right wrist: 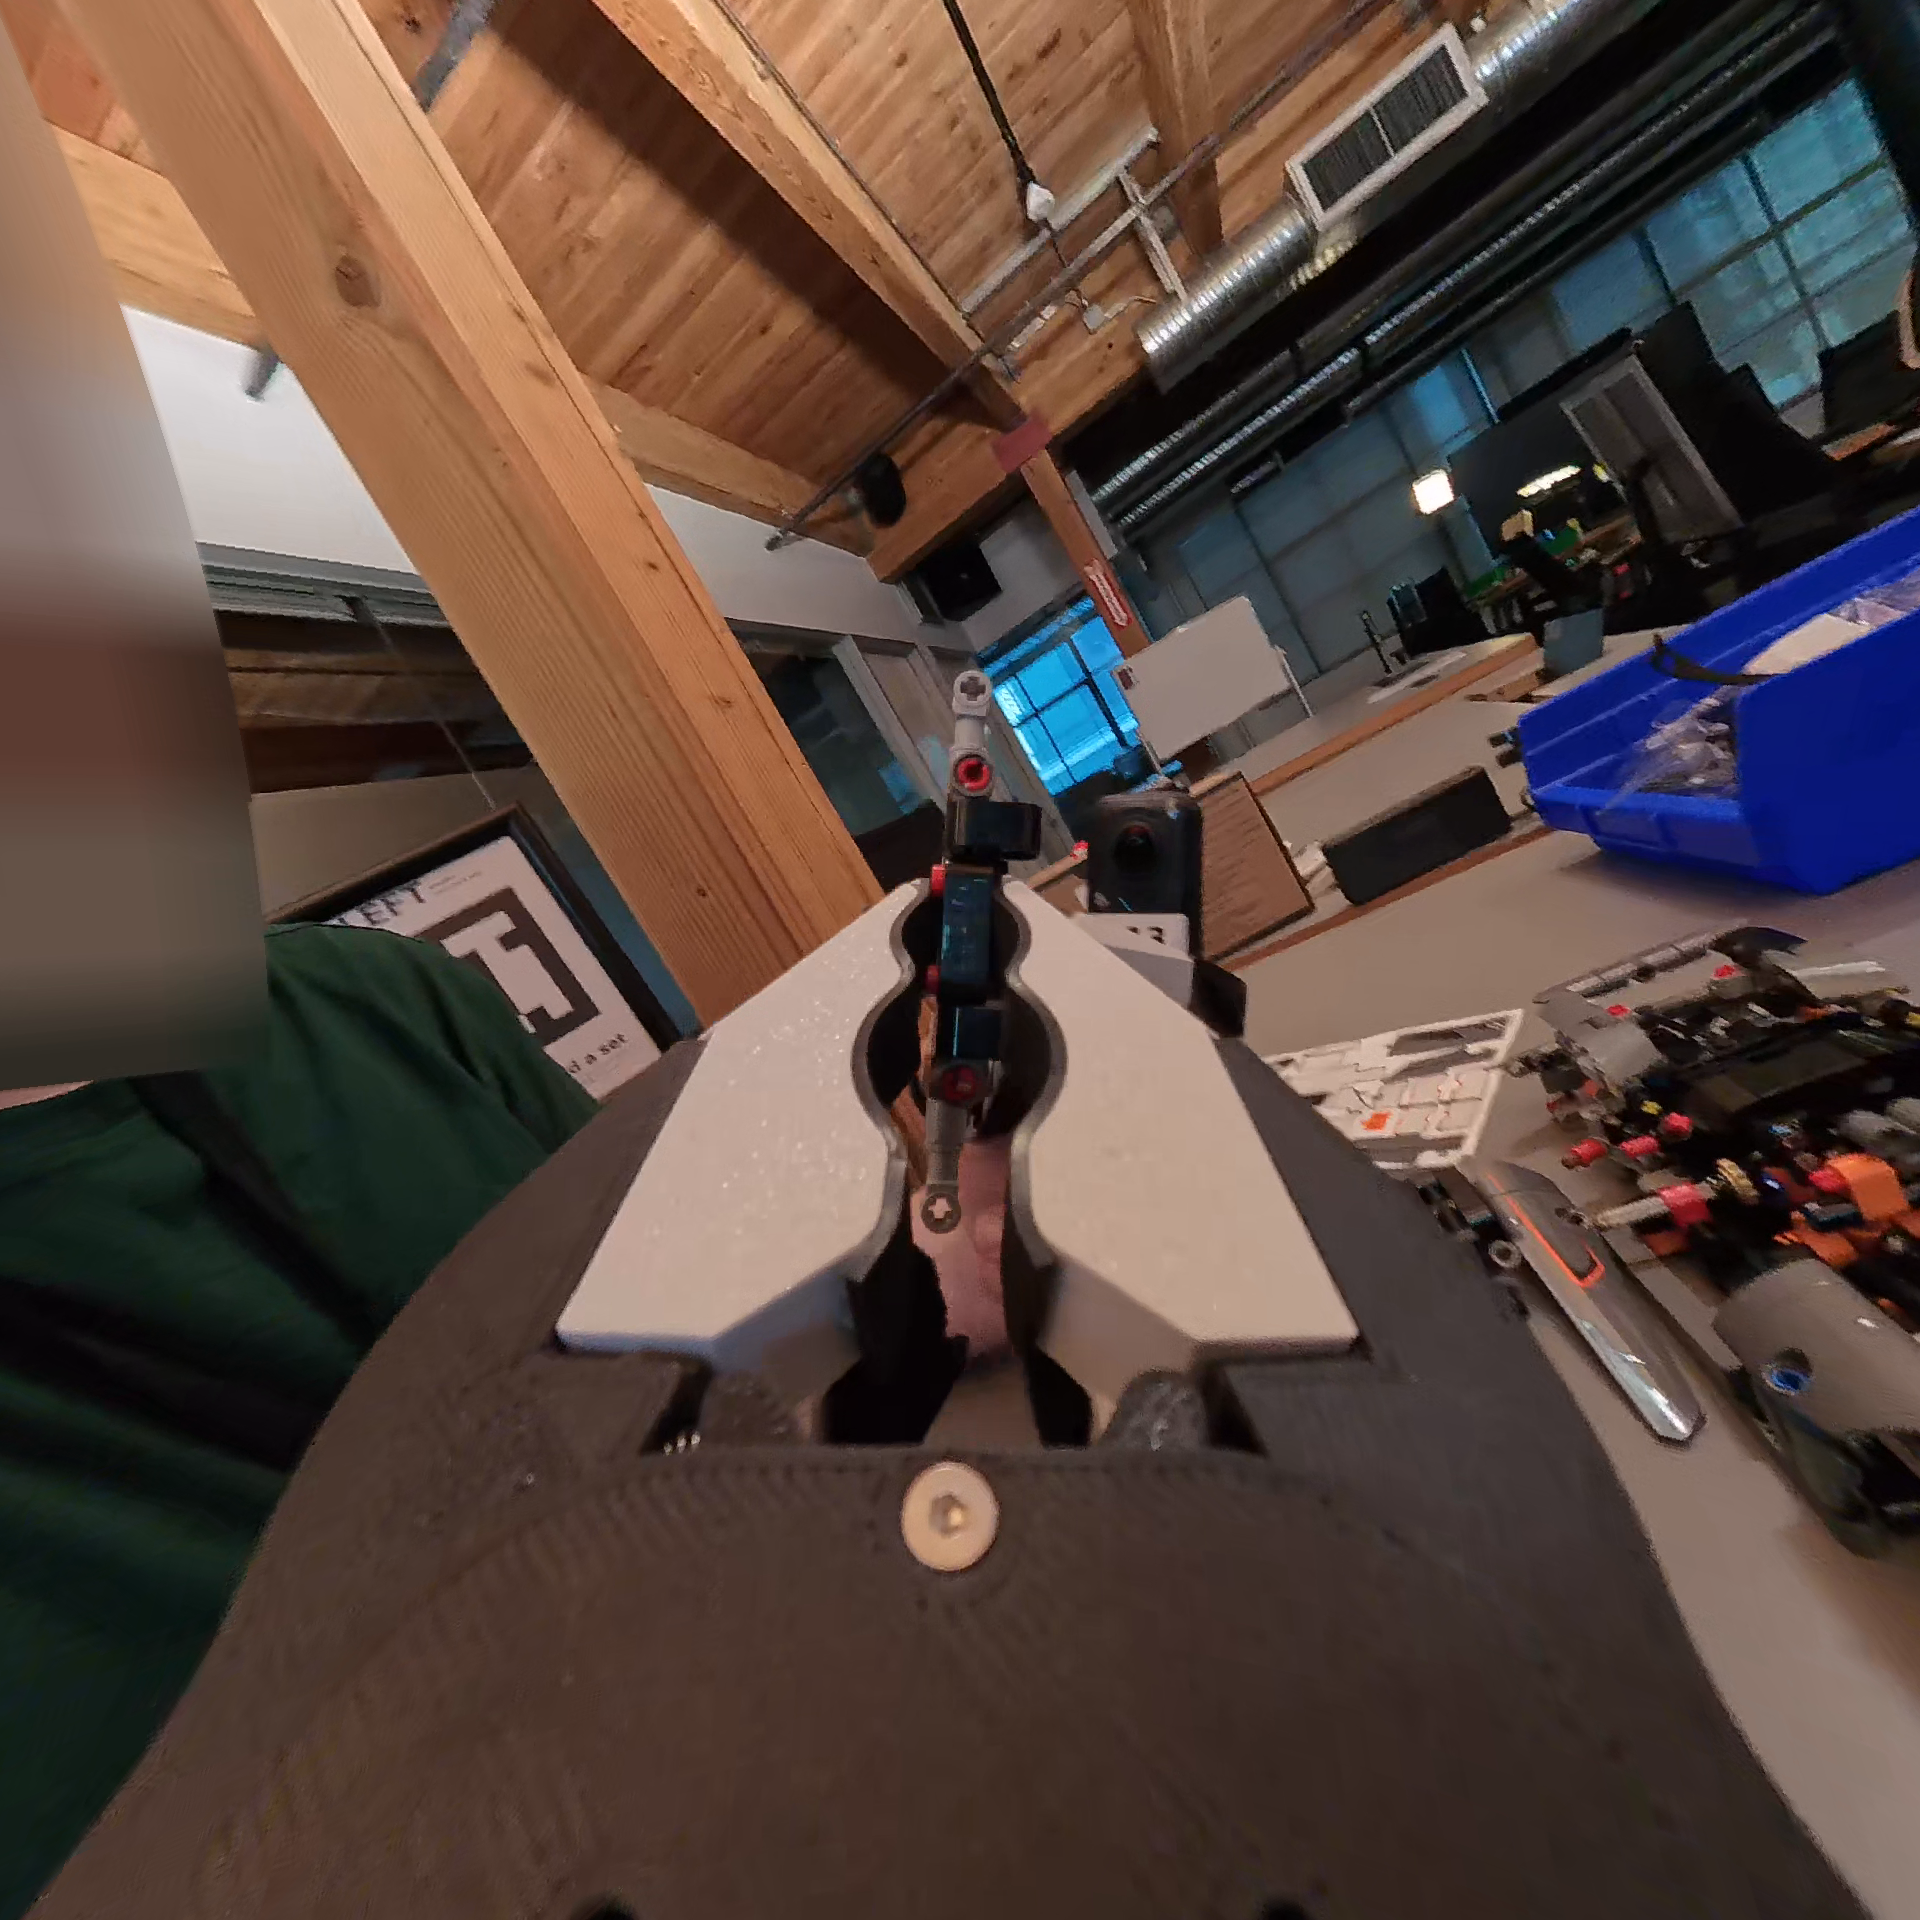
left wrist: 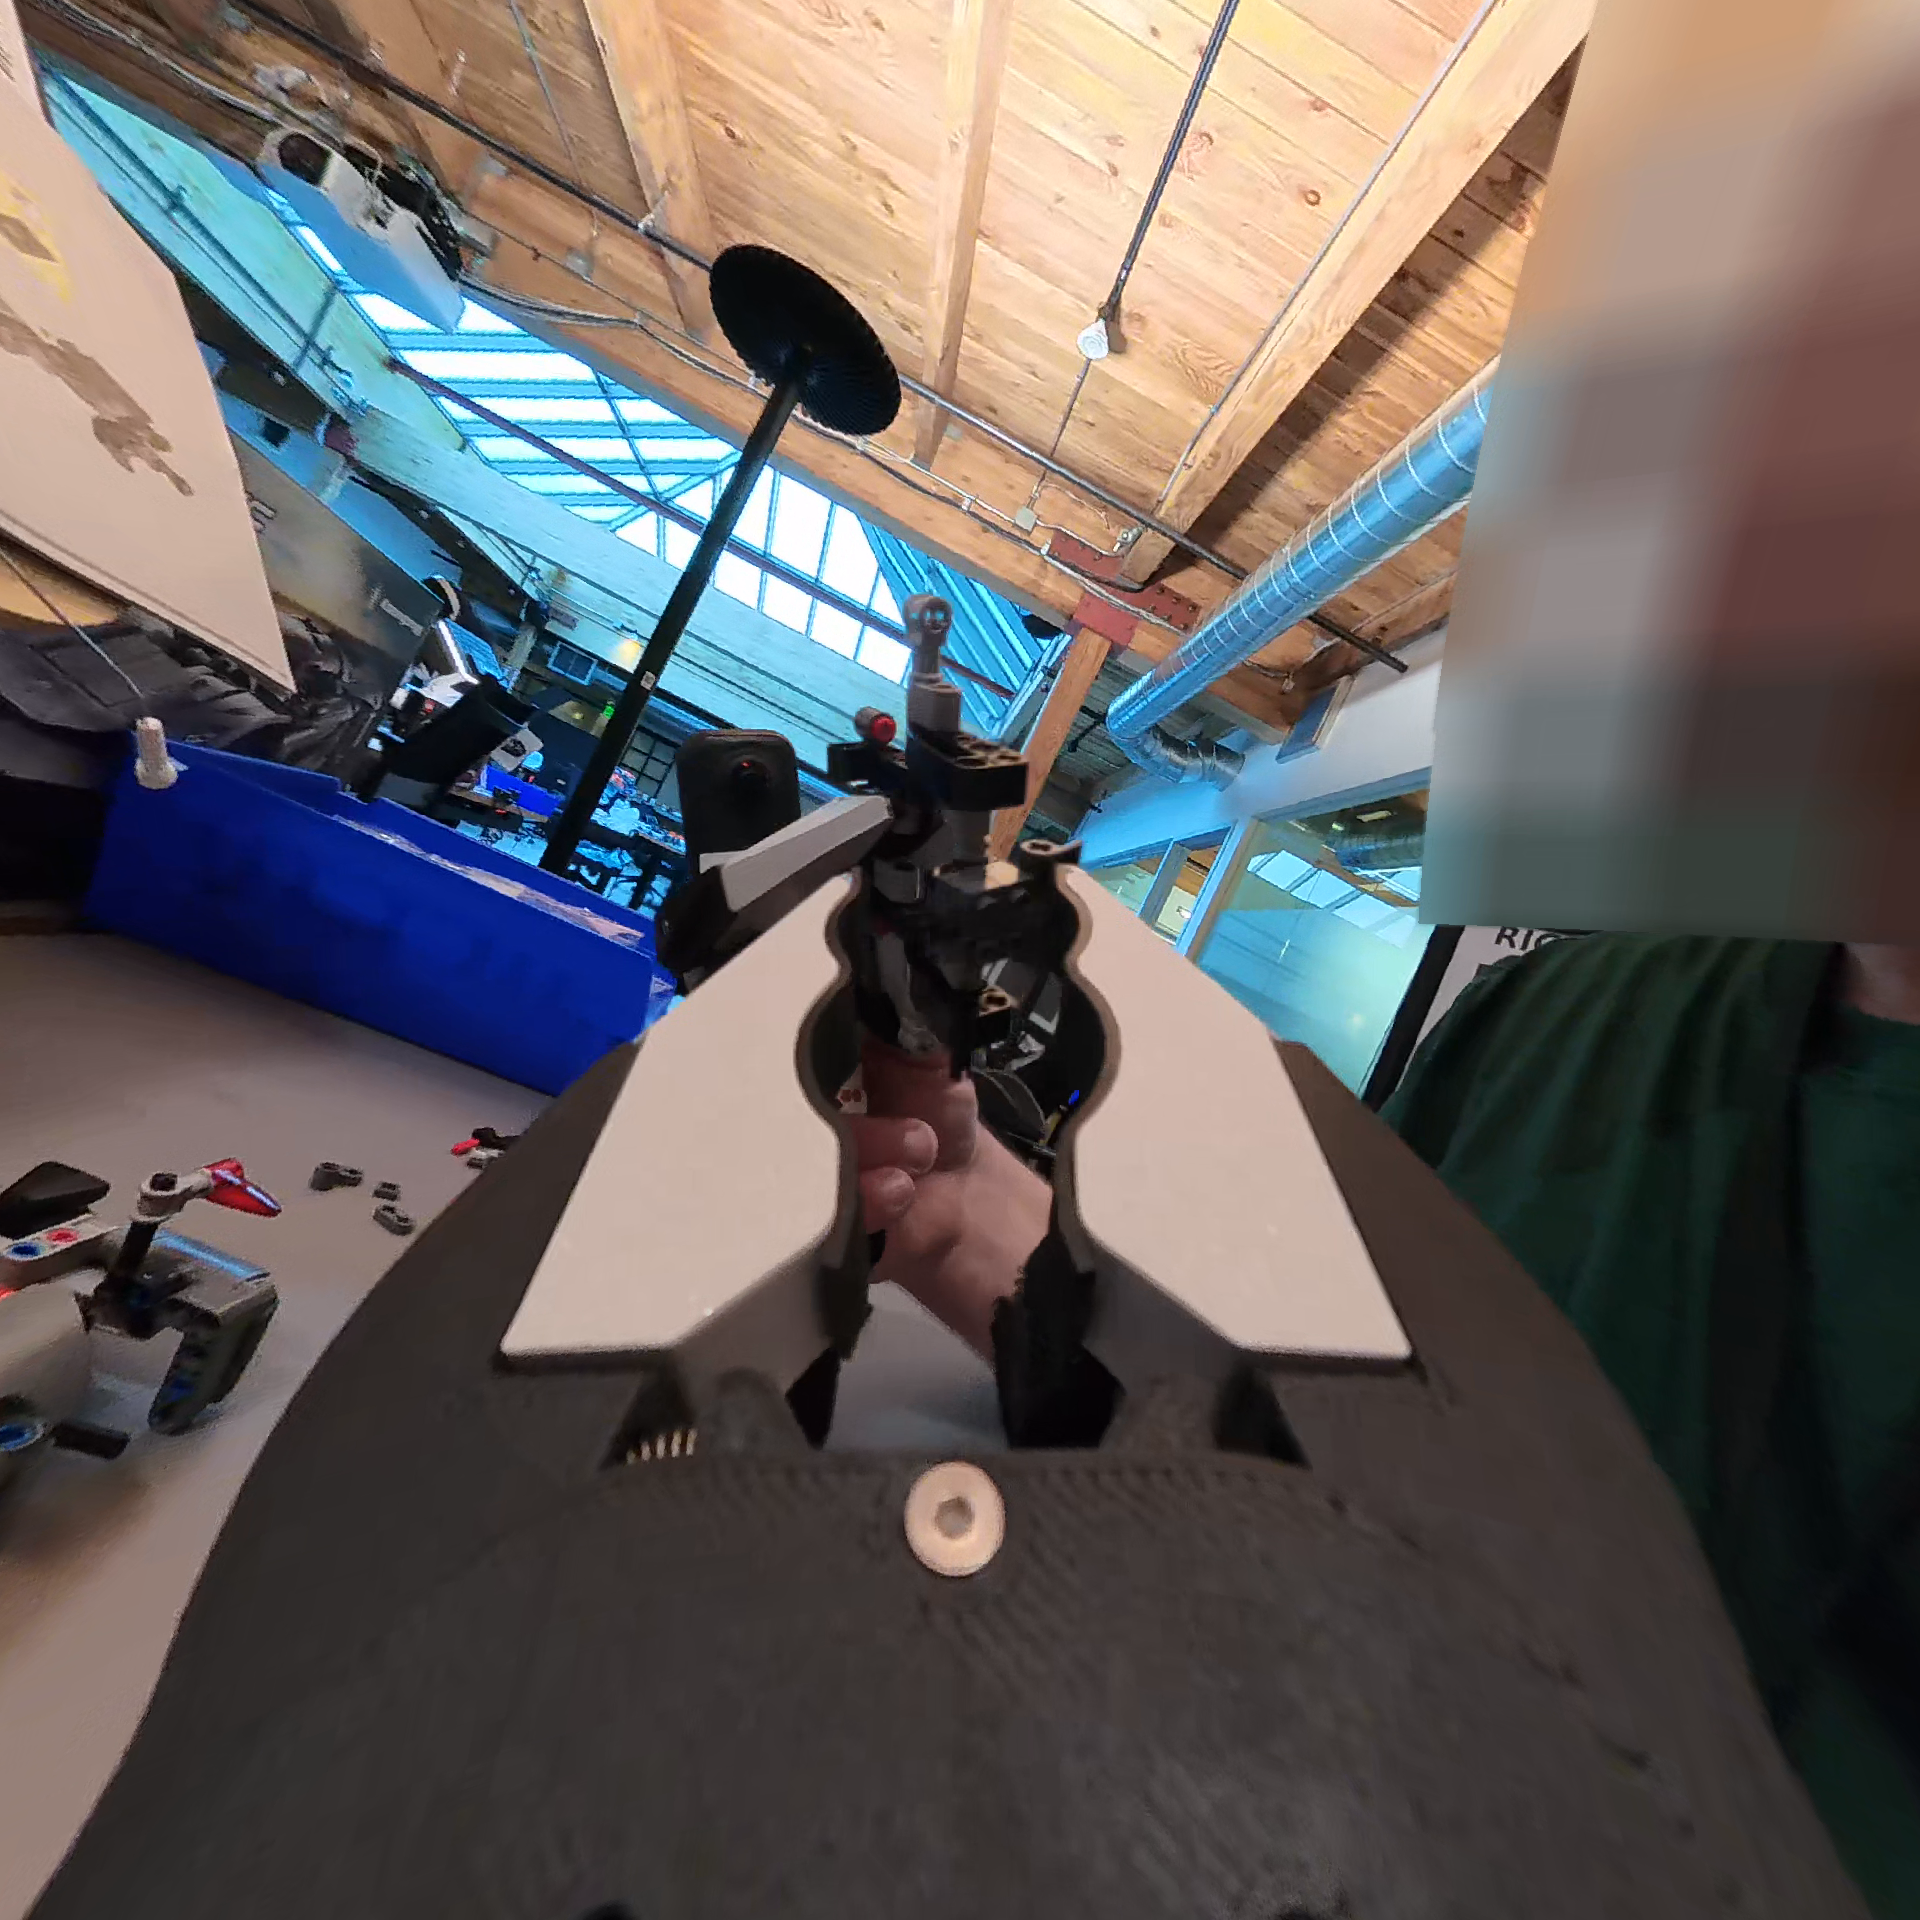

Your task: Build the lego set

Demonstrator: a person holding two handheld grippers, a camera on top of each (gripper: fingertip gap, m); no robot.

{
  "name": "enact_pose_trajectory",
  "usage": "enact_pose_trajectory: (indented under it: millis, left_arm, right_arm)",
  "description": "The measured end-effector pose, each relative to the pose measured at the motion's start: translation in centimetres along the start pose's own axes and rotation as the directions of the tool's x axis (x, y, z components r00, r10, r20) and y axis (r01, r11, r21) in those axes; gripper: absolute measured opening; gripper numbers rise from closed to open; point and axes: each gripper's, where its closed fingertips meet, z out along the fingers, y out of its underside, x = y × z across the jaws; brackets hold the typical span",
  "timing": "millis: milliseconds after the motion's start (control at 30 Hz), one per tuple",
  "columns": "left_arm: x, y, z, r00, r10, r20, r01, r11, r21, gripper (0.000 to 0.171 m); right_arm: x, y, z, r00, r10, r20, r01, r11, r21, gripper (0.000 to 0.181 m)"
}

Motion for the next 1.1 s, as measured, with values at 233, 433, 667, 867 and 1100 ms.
enact_pose_trajectory:
  millis: [233, 433, 667, 867, 1100]
  left_arm:
    - [-0.4, 0.7, 0.2, 0.998, 0.041, 0.039, -0.04, 0.998, -0.042, 0.022]
    - [-1.7, 0.7, -0.2, 0.988, 0.075, 0.133, -0.068, 0.996, -0.056, 0.02]
    - [-2.9, 0.4, -0.5, 0.973, 0.094, 0.212, -0.087, 0.995, -0.042, 0.019]
    - [-3.5, 0.0, -1.0, 0.964, 0.087, 0.252, -0.087, 0.996, -0.013, 0.019]
    - [-3.6, -0.5, -1.2, 0.952, 0.117, 0.283, -0.121, 0.993, -0.003, 0.019]
  right_arm:
    - [1.4, 1.2, 0.4, 0.993, -0.058, -0.107, 0.05, 0.996, -0.077, 0.007]
    - [2.1, 1.3, 0.4, 0.962, -0.179, -0.205, 0.155, 0.979, -0.131, 0.007]
    - [2.6, 1.2, 0.5, 0.875, -0.358, -0.326, 0.304, 0.93, -0.207, 0.007]
    - [2.5, 1.9, 1.0, 0.836, -0.444, -0.324, 0.362, 0.888, -0.284, 0.013]
    - [3.0, 1.8, 0.6, 0.814, -0.463, -0.349, 0.371, 0.879, -0.3, 0.009]
